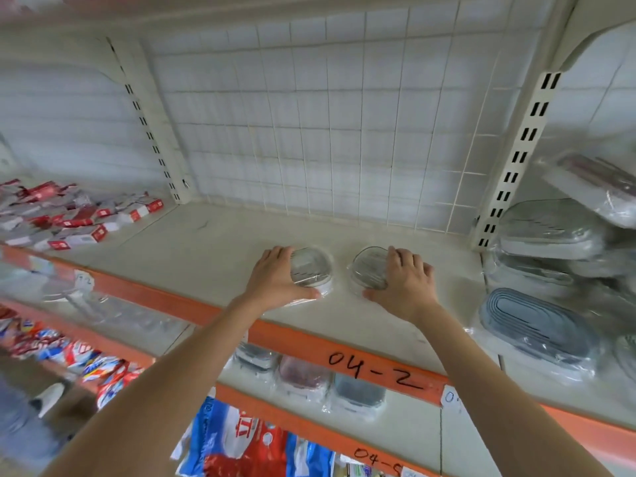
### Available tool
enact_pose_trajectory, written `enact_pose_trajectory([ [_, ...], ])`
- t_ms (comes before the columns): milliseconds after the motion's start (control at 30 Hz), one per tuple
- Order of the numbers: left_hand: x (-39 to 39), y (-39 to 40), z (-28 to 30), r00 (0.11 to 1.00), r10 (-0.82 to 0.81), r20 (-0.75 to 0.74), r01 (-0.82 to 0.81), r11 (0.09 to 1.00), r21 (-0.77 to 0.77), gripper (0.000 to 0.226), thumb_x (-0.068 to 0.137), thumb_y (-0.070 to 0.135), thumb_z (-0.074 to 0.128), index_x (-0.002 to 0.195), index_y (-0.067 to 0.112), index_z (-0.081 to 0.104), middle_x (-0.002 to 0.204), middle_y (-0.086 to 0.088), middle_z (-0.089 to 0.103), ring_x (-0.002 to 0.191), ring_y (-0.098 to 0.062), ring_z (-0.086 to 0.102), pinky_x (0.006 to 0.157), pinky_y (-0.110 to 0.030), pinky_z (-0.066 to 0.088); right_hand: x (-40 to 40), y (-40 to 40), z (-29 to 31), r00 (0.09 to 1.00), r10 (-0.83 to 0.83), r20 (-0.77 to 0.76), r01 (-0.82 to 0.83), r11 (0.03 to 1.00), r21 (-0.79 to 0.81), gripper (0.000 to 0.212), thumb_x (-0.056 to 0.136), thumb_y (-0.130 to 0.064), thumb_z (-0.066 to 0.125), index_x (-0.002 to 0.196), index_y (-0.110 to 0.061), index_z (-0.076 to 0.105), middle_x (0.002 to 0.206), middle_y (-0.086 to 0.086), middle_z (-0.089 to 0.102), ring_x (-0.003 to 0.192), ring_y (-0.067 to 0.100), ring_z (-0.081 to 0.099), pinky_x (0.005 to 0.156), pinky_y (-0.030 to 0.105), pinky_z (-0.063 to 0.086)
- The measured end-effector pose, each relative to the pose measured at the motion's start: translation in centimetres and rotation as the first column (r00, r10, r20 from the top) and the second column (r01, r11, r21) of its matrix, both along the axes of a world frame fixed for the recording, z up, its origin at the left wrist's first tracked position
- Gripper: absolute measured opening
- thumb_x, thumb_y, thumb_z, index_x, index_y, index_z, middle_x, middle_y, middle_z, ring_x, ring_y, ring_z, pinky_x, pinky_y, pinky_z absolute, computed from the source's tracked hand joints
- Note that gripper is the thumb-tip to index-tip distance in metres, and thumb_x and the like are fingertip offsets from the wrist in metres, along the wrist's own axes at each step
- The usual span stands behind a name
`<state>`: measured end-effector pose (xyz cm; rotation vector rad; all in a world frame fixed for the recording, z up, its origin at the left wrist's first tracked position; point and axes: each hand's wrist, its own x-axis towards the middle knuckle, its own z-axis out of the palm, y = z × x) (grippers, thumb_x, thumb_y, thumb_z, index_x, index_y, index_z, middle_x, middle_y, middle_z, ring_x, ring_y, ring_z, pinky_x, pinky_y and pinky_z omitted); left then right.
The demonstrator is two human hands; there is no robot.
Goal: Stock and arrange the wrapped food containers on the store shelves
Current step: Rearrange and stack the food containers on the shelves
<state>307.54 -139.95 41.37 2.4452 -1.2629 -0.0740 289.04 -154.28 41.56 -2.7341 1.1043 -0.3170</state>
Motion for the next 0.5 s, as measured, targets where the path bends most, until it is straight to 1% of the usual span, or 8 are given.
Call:
enact_pose_trajectory([
  [33, -0.4, 0.4, 0.3, 1.000, 0.012, 0.017, -0.011, 1.000, -0.008, 0.098, 0.056, 0.056, 0.082, 0.137, 0.024, 0.038, 0.130, 0.001, 0.045, 0.122, -0.019, 0.038, 0.102, -0.030, 0.033, -0.6, 0.5, 0.2, 1.000, 0.008, 0.010, -0.008, 1.000, -0.013, 0.097, 0.078, -0.059, 0.062, 0.147, -0.010, 0.015, 0.146, 0.005, 0.028, 0.135, 0.023, 0.024, 0.110, 0.036, 0.017],
  [100, -1.0, 1.3, 1.2, 0.994, 0.032, 0.103, -0.028, 0.999, -0.045, 0.094, 0.055, 0.054, 0.083, 0.133, 0.021, 0.042, 0.127, 0.001, 0.047, 0.120, -0.019, 0.040, 0.100, -0.029, 0.033, -1.8, 1.4, 0.8, 0.999, 0.026, 0.044, -0.024, 0.999, -0.047, 0.100, 0.076, -0.057, 0.065, 0.148, -0.011, 0.014, 0.146, 0.003, 0.027, 0.135, 0.022, 0.023, 0.110, 0.035, 0.015],
  [200, -2.5, 2.8, 2.8, 0.981, 0.050, 0.188, -0.016, 0.984, -0.179, 0.091, 0.054, 0.053, 0.083, 0.128, 0.015, 0.045, 0.124, -0.001, 0.048, 0.118, -0.022, 0.041, 0.098, -0.028, 0.030, -3.6, 3.3, 2.1, 0.985, 0.079, 0.152, -0.062, 0.992, -0.113, 0.102, 0.073, -0.054, 0.070, 0.148, -0.012, 0.015, 0.144, 0.002, 0.029, 0.133, 0.021, 0.024, 0.109, 0.033, 0.014],
  [300, -5.3, 5.7, 3.3, 0.968, 0.033, 0.248, 0.046, 0.951, -0.305, 0.092, 0.055, 0.053, 0.083, 0.128, 0.012, 0.045, 0.125, -0.003, 0.049, 0.118, -0.023, 0.041, 0.101, -0.029, 0.029, -5.5, 6.8, 2.8, 0.958, 0.155, 0.242, -0.105, 0.973, -0.206, 0.101, 0.070, -0.050, 0.074, 0.147, -0.011, 0.022, 0.140, 0.004, 0.034, 0.129, 0.023, 0.029, 0.106, 0.032, 0.013],
  [400, -7.8, 11.4, 2.0, 0.963, 0.024, 0.269, 0.078, 0.928, -0.363, 0.093, 0.056, 0.053, 0.083, 0.128, 0.008, 0.047, 0.126, -0.007, 0.050, 0.118, -0.026, 0.042, 0.102, -0.032, 0.030, -7.5, 12.6, 2.0, 0.940, 0.207, 0.273, -0.126, 0.950, -0.284, 0.096, 0.068, -0.047, 0.077, 0.143, -0.005, 0.033, 0.137, 0.011, 0.042, 0.126, 0.030, 0.037, 0.106, 0.036, 0.018],
  [433, -8.4, 13.8, 1.1, 0.966, 0.019, 0.258, 0.077, 0.930, -0.359, 0.092, 0.056, 0.053, 0.083, 0.128, 0.007, 0.048, 0.125, -0.008, 0.050, 0.117, -0.026, 0.043, 0.102, -0.033, 0.030, -8.3, 14.8, 1.3, 0.940, 0.215, 0.266, -0.139, 0.950, -0.280, 0.096, 0.066, -0.046, 0.078, 0.142, -0.005, 0.035, 0.136, 0.011, 0.044, 0.125, 0.031, 0.039, 0.105, 0.037, 0.021],
  [500, -9.5, 18.5, -0.9, 0.970, -0.003, 0.244, 0.074, 0.957, -0.280, 0.091, 0.056, 0.052, 0.083, 0.128, 0.009, 0.048, 0.125, -0.007, 0.050, 0.117, -0.026, 0.044, 0.100, -0.032, 0.028, -10.2, 19.0, -0.4, 0.958, 0.245, 0.149, -0.206, 0.950, -0.234, 0.098, 0.067, -0.049, 0.076, 0.144, -0.008, 0.030, 0.140, 0.007, 0.038, 0.128, 0.028, 0.035, 0.107, 0.034, 0.018],
])
